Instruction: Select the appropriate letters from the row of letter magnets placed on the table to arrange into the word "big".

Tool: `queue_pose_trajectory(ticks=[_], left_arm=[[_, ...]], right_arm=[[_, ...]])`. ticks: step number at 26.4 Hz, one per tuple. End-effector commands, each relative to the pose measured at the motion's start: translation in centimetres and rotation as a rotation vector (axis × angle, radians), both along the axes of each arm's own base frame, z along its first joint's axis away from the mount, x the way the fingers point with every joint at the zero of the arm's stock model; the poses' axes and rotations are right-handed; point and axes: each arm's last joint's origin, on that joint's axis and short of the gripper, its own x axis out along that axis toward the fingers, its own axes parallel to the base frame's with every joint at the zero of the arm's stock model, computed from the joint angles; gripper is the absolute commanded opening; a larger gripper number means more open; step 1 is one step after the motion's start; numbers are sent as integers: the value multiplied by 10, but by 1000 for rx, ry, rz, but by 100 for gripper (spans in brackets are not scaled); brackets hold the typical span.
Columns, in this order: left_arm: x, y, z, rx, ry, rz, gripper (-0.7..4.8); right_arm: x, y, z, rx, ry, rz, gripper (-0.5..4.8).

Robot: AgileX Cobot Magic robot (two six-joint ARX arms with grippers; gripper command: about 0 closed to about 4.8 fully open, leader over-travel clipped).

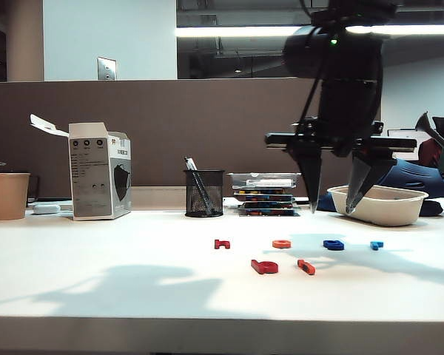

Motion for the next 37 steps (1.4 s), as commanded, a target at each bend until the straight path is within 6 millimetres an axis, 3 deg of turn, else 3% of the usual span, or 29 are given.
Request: queue_pose_trajectory(ticks=[1, 8, 21, 37], left_arm=[[-1, 1, 2, -12, -9, 0, -5], [-1, 1, 2, -12, -9, 1, -5], [0, 1, 2, -12, -9, 1, -5], [0, 1, 2, -12, -9, 1, -5]], right_arm=[[7, -3, 3, 20, -50, 26, 230], [19, -12, -11, 48, -22, 13, 230], [28, -9, -35, 63, 21, 24, 230], [29, -8, -42, 53, 37, 22, 208]])
